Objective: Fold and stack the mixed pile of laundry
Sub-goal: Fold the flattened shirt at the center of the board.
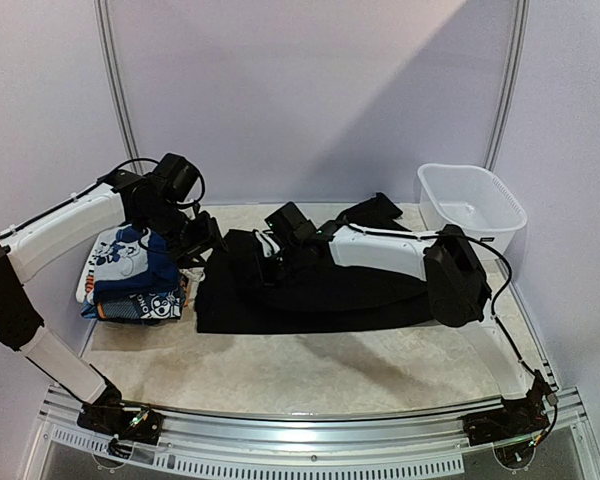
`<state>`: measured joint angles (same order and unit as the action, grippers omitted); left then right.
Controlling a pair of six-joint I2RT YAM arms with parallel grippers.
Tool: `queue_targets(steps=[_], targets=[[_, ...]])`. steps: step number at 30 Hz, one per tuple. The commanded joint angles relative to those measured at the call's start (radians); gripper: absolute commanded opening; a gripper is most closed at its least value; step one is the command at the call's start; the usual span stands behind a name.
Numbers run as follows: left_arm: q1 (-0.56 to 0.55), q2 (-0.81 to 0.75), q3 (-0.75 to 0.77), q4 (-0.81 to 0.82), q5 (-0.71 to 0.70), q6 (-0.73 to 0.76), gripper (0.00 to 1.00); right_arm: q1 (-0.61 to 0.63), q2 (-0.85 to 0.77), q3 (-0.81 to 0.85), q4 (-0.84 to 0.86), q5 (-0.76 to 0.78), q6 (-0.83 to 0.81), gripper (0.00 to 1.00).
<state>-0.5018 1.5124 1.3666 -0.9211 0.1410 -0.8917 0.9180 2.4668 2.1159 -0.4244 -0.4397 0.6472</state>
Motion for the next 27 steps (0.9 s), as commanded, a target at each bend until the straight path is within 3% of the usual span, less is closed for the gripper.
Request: queue_targets(steps=[1, 6, 11, 15, 20, 27], targets=[[0.017, -0.017, -0.001, -0.027, -0.012, 0.000, 0.59, 0.004, 0.048, 0.018, 0.023, -0.015, 0.000, 0.00], [0.017, -0.018, -0.004, -0.030, -0.016, 0.005, 0.59, 0.003, 0.061, 0.017, 0.042, -0.040, -0.002, 0.01], [0.017, -0.019, -0.009, -0.031, -0.024, 0.002, 0.59, 0.004, 0.065, -0.019, 0.172, -0.171, -0.018, 0.11], [0.017, -0.018, -0.008, -0.037, -0.036, 0.008, 0.59, 0.006, 0.074, -0.027, 0.268, -0.274, -0.016, 0.27], [0.017, -0.015, -0.005, -0.041, -0.047, 0.016, 0.59, 0.005, 0.067, -0.026, 0.283, -0.312, -0.038, 0.53], [0.017, 0.003, 0.012, -0.048, -0.063, 0.034, 0.59, -0.021, 0.024, -0.033, 0.255, -0.308, -0.066, 0.66]])
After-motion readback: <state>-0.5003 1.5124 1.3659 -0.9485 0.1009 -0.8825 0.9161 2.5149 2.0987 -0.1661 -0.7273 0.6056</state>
